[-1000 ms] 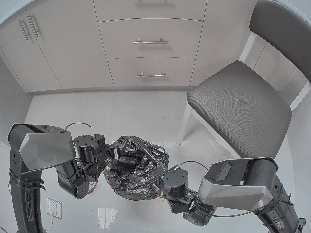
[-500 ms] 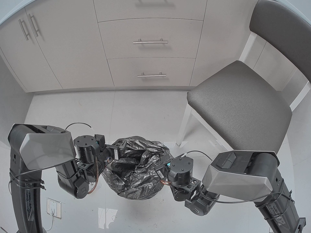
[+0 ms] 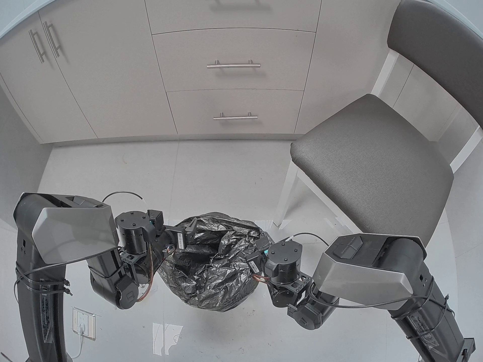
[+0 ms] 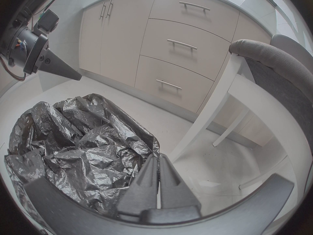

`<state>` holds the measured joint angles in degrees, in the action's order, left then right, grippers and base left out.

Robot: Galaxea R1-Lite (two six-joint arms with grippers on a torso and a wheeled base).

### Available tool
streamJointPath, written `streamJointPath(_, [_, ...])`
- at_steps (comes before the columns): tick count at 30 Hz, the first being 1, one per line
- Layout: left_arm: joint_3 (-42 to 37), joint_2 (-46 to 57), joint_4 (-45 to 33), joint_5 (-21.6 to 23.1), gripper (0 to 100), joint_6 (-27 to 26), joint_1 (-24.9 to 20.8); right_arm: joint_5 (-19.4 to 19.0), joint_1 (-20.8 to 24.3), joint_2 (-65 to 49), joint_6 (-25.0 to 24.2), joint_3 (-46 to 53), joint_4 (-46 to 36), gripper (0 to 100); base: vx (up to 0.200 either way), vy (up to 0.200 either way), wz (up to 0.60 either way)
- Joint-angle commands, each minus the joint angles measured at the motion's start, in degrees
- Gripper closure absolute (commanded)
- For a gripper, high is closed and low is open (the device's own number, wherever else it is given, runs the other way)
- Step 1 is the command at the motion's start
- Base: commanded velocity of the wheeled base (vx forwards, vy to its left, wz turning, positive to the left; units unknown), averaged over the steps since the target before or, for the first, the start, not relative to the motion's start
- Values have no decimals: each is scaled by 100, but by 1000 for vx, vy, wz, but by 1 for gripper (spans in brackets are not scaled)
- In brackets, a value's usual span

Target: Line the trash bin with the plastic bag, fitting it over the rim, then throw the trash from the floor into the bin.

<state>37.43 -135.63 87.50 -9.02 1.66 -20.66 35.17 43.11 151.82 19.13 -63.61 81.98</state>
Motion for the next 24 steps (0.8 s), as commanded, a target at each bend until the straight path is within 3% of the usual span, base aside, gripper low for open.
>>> streamJointPath(1, [2,-16,3,-3,0,1,-8,-1,-57,137,3,-64,2,100,0,0,0])
streamJointPath(24, [28,-51,3,-12,0,1,1,7,-215,410,-32,-160,28,100,0,0,0])
